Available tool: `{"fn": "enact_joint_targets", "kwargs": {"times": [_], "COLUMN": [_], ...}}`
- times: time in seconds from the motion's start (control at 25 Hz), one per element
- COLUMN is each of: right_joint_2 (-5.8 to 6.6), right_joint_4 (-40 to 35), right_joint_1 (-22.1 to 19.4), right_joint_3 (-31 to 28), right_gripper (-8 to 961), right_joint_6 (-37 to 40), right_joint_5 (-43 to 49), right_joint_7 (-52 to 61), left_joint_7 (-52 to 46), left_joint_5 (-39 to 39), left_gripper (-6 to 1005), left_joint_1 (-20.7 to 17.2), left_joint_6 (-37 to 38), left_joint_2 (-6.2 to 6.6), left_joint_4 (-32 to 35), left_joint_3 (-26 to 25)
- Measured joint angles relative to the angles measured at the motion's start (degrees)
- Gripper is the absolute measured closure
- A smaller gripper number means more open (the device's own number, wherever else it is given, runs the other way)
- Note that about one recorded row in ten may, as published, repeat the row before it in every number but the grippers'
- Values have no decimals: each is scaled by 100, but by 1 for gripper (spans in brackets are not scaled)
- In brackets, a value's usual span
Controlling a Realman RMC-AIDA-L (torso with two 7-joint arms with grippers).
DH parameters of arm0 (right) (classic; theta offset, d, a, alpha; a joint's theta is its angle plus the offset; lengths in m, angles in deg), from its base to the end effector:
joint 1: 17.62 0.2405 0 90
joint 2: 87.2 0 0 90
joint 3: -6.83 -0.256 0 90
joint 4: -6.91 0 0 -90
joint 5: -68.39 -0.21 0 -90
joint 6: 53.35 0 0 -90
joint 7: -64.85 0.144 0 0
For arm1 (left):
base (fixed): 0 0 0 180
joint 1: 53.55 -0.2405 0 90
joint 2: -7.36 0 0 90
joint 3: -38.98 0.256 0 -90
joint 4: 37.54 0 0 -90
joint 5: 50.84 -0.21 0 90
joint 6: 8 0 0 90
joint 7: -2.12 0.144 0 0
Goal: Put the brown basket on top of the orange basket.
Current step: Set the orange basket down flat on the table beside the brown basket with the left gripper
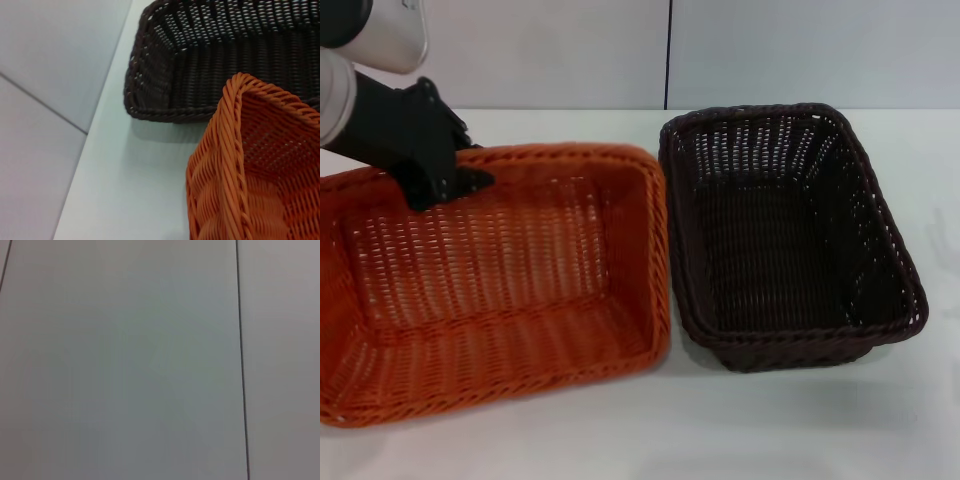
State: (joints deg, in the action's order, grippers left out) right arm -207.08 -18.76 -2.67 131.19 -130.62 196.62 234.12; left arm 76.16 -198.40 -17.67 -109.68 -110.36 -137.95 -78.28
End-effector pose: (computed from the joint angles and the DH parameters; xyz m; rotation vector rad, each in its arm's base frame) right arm 0.3045 0.3022 0.0126 -1.2939 0.3358 0.7340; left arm -0.1290 0.3548 0.1035 -2.6196 0.1229 0.4748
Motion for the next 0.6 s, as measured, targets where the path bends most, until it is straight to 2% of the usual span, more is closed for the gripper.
{"fn": "enact_joint_targets", "kwargs": {"times": [0.2, 0.4, 0.6], "right_joint_2": [0, 0, 0], "right_joint_4": [7, 14, 33], "right_joint_1": [-4, -2, 0], "right_joint_3": [1, 0, 0], "right_gripper": [203, 203, 202], "right_joint_6": [2, 6, 6], "right_joint_5": [0, 0, 0], "right_joint_7": [0, 0, 0], "left_joint_7": [239, 599, 818], "left_joint_5": [171, 130, 40], "left_gripper": [822, 821, 819], "left_joint_1": [186, 534, 762], "left_joint_6": [0, 368, 933], "left_joint_2": [1, 22, 36], "left_joint_4": [421, 1535, 2372], "left_joint_3": [2, -38, -3]}}
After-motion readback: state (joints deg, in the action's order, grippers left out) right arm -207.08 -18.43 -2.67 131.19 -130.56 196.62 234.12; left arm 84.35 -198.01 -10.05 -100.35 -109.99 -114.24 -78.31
